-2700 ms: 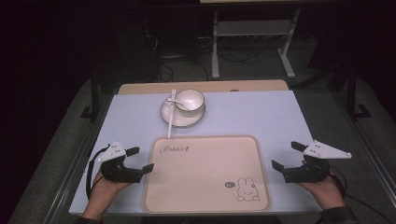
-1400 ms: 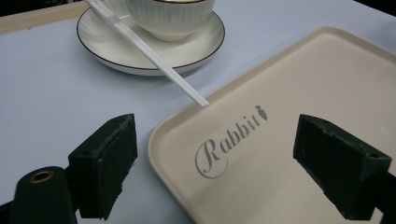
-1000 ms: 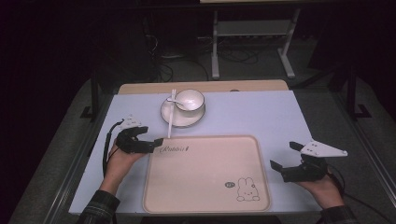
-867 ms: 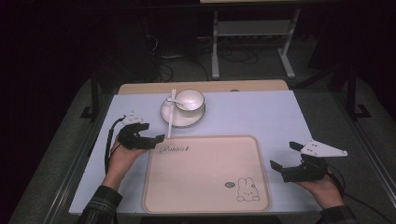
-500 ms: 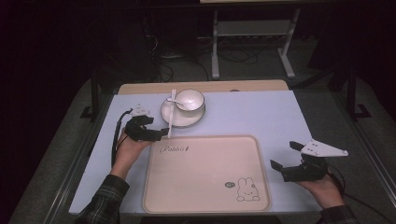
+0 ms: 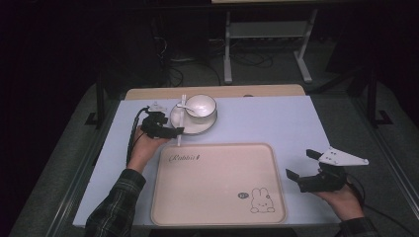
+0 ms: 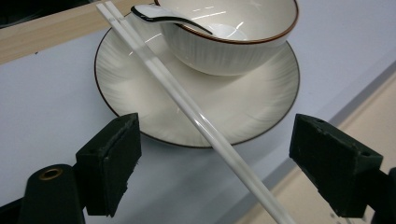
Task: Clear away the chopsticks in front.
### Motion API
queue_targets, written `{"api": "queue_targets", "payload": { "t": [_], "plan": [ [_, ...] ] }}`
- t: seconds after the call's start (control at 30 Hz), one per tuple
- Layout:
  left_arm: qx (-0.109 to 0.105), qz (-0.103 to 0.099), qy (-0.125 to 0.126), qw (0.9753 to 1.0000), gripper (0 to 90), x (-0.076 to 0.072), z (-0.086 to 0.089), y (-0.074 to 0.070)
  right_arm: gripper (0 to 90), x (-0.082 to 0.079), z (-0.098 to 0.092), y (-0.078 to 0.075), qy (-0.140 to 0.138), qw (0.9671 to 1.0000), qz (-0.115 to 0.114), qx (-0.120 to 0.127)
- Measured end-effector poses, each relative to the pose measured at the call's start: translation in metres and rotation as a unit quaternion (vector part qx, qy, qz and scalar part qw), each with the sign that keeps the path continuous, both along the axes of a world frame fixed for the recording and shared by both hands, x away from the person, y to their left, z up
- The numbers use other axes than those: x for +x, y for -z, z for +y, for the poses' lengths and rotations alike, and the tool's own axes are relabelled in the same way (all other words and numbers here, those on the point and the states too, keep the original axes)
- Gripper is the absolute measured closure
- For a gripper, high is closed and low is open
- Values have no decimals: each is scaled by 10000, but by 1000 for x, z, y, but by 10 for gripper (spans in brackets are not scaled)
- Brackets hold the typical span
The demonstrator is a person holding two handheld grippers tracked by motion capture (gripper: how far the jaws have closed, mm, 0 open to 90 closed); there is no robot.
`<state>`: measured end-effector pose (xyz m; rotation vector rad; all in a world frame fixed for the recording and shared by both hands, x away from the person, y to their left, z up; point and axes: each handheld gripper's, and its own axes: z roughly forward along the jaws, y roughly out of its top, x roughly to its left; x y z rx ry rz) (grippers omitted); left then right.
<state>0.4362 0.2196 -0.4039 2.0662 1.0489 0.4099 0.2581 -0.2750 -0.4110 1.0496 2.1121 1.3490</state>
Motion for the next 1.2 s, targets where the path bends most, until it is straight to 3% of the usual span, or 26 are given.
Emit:
{"api": "queue_targets", "payload": {
  "t": [0.2,0.3,0.57,0.87,1.2],
  "plan": [
    [158,49,-71,9998,322,19,-9,2,0,0,0,0,2,10000,9,17],
    [391,100,-128,9991,372,28,-14,3,0,0,-1,0,-2,10000,4,24],
    [625,306,-215,9973,493,41,-22,11,0,-1,-2,-1,2,10000,-13,90],
    [746,374,-352,9959,576,45,-26,19,0,-2,-2,-2,-8,9999,-5,118],
    [705,339,-487,9957,656,53,-25,23,0,-2,-2,-2,-29,9999,-6,112]
  ]
}}
